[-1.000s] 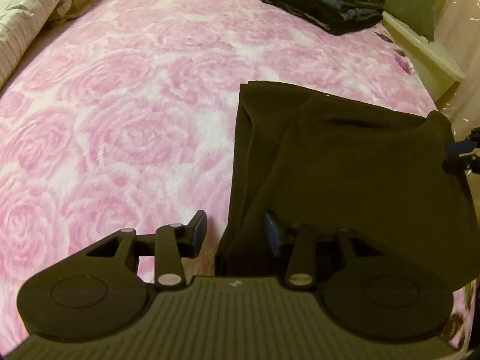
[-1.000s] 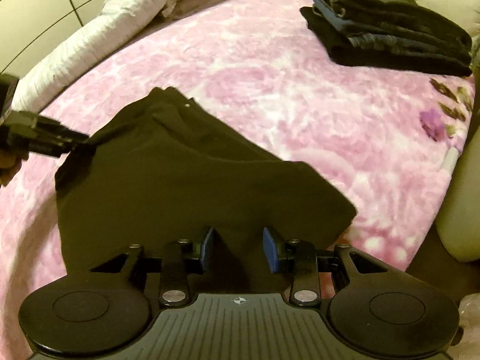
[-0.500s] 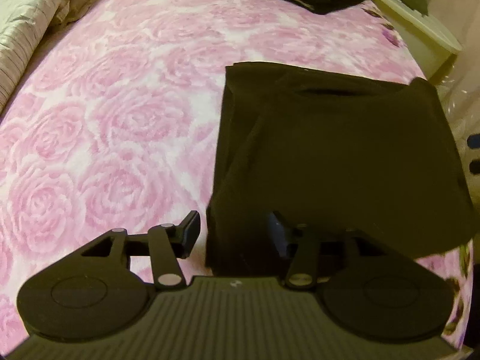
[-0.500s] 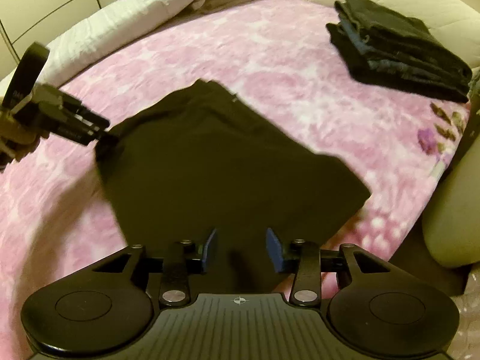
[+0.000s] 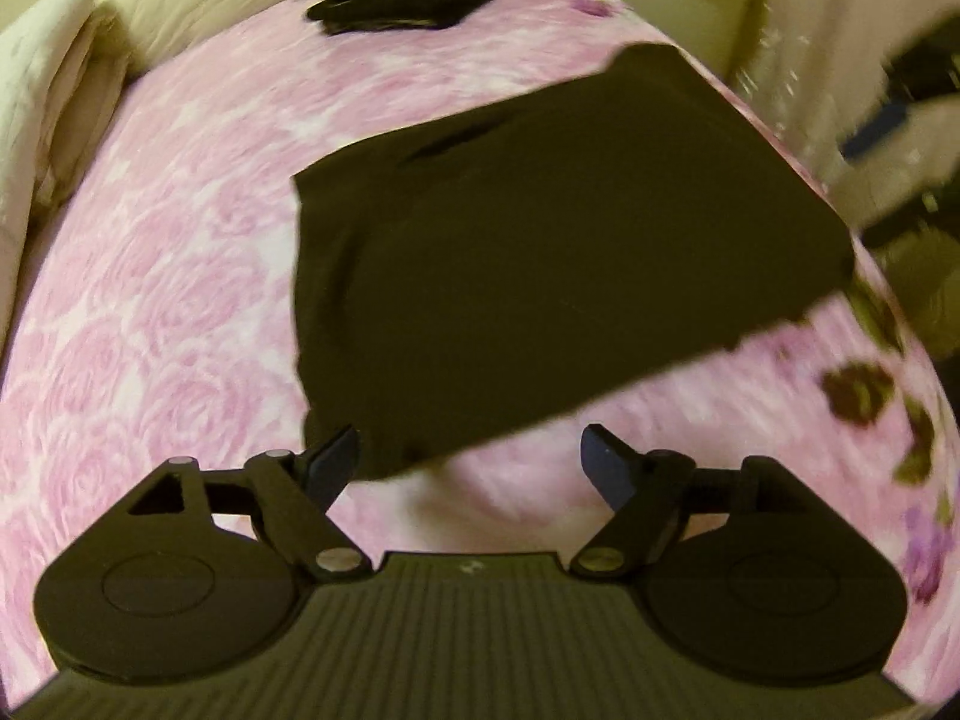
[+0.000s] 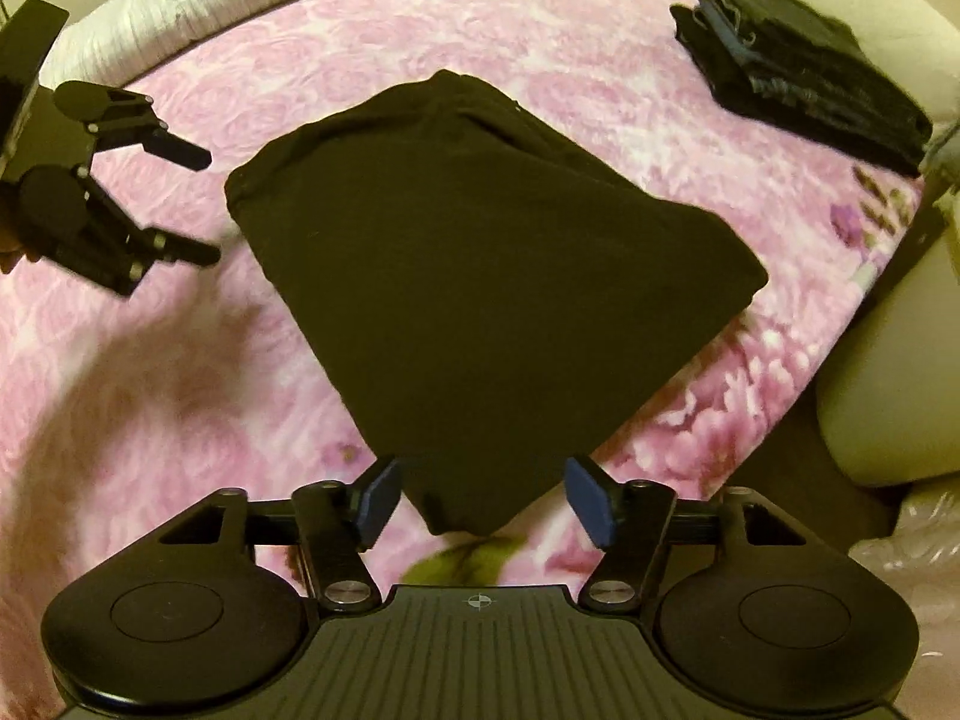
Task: Fold clothes
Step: 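Open both grippers and release the folded shirt on the sheet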
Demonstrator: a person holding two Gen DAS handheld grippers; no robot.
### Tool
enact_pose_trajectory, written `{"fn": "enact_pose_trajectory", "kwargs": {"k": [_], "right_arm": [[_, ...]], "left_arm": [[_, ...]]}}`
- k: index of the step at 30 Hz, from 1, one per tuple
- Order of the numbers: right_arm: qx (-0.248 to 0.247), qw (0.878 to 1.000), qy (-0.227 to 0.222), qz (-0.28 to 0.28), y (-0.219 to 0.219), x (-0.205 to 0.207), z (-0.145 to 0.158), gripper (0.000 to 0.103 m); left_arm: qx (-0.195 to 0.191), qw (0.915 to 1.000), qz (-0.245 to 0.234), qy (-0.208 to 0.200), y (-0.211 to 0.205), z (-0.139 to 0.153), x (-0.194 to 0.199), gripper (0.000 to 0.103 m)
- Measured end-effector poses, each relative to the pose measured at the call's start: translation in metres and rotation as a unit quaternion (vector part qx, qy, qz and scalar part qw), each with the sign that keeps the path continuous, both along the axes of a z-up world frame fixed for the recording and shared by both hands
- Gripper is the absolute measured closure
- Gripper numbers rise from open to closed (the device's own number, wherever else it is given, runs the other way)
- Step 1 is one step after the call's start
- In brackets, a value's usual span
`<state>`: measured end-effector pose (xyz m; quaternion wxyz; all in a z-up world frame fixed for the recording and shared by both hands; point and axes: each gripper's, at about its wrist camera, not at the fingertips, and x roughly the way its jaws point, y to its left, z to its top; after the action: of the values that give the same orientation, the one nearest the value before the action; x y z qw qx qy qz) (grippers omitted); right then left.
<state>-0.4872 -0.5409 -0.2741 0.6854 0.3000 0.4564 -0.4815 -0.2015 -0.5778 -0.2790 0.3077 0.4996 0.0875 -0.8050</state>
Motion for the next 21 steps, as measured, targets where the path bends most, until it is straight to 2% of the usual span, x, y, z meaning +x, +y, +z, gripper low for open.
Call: {"fn": "enact_pose_trajectory", "kwargs": {"k": [12,21], "right_arm": [[-0.008,0.999,0.023,0.04,0.028,0.028,-0.01,0.034],[-0.009,0.998,0.042,0.046,0.043,0.04,-0.008,0.034]], "left_arm": [[-0.012,0.9995,-0.005,-0.029,0.033,-0.019,-0.003,0.025],[-0.018,0.9992,0.003,-0.035,0.043,-0.013,0.004,0.025]]}}
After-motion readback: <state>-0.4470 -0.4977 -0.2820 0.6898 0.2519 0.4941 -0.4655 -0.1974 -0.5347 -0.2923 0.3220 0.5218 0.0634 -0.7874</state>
